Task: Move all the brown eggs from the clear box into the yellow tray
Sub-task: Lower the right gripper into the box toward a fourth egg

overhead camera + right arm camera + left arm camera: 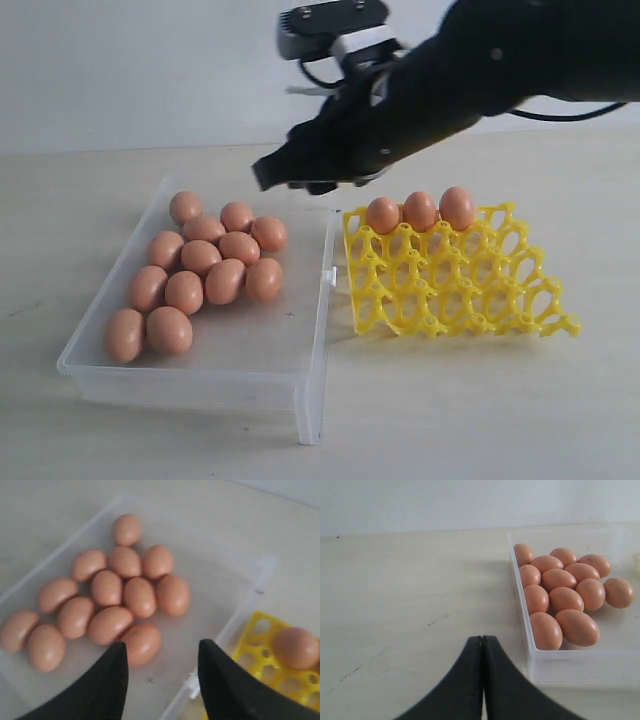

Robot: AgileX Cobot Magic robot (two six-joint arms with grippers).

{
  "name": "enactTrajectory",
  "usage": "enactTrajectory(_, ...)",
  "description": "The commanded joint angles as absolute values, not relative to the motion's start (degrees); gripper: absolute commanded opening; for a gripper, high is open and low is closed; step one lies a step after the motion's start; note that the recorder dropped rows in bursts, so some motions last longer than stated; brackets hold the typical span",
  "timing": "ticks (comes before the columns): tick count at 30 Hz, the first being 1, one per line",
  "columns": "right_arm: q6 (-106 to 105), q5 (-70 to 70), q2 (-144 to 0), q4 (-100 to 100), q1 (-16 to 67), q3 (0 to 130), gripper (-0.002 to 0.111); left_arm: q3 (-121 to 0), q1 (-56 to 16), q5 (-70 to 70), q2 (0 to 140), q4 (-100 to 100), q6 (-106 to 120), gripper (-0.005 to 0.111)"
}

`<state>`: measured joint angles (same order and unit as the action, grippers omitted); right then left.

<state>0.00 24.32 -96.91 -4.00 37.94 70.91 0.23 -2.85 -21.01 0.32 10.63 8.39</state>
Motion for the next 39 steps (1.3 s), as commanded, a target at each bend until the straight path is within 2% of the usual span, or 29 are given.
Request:
enactTrajectory(1,-6.88,34.57,-103.38,-11.05,42.64,80.10,0.043,0.00,-2.79,-20.46,0.00,10.68,8.34,0.000)
enactTrajectory(8,-12.82,51.47,-119.61,-19.62,46.01,99.59,0.043,0.00,-2.79,-20.46,0.00,10.68,8.34,0.000)
enactTrajectory(12,-10.94,60.62,-129.60,-22.86,46.01,114.54,0.049,0.00,-2.79,-20.46,0.00,10.68,8.34,0.000)
enactTrajectory(20,-1.93,69.96,-143.31,-21.09,46.01,134.53,0.053,0.00,-2.79,-20.46,0.00,10.68,8.34,0.000)
enactTrajectory(24,-0.59,69.96,-146.23,-19.27,46.01,138.01,0.053,0.00,-2.79,-20.46,0.00,10.68,8.34,0.000)
enactTrajectory(39,0.68,69.96,-150.69,-17.48,46.01,138.08,0.053,0.00,-2.79,-20.46,0.00,10.68,8.34,0.000)
